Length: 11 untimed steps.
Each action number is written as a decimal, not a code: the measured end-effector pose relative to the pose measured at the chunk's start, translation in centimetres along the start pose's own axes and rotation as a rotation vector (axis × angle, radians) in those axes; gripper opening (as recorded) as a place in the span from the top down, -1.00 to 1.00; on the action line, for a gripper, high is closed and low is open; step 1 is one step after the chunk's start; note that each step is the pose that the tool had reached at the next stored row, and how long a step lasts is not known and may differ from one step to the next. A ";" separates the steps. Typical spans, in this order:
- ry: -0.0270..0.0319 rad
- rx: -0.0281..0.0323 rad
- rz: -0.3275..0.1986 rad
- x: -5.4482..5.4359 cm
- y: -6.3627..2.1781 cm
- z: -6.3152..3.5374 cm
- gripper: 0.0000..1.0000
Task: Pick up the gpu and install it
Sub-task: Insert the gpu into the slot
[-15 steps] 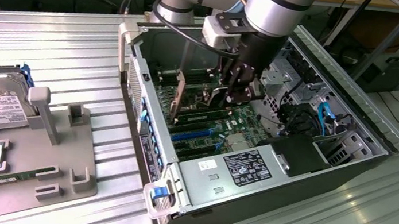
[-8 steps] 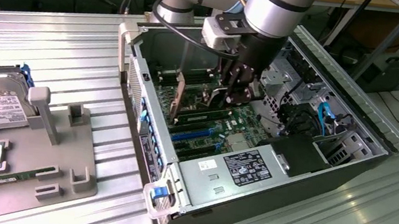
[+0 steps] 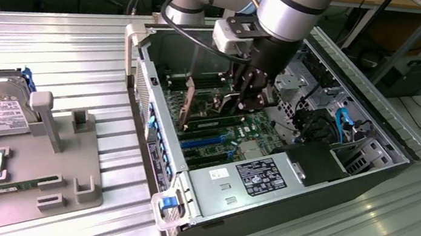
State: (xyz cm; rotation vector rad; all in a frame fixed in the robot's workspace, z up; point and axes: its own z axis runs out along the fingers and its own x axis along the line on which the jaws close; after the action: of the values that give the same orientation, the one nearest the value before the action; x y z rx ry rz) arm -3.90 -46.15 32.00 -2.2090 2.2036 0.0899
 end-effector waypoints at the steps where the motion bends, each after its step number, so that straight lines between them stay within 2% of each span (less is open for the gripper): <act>1: -0.0001 0.0000 0.000 0.0 0.00 0.04 0.45; 11: 0.0000 -0.0002 0.000 0.0 -0.01 0.36 0.45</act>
State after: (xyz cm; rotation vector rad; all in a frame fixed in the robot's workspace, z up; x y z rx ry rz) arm -3.90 -46.15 31.64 -2.2091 2.2037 0.0900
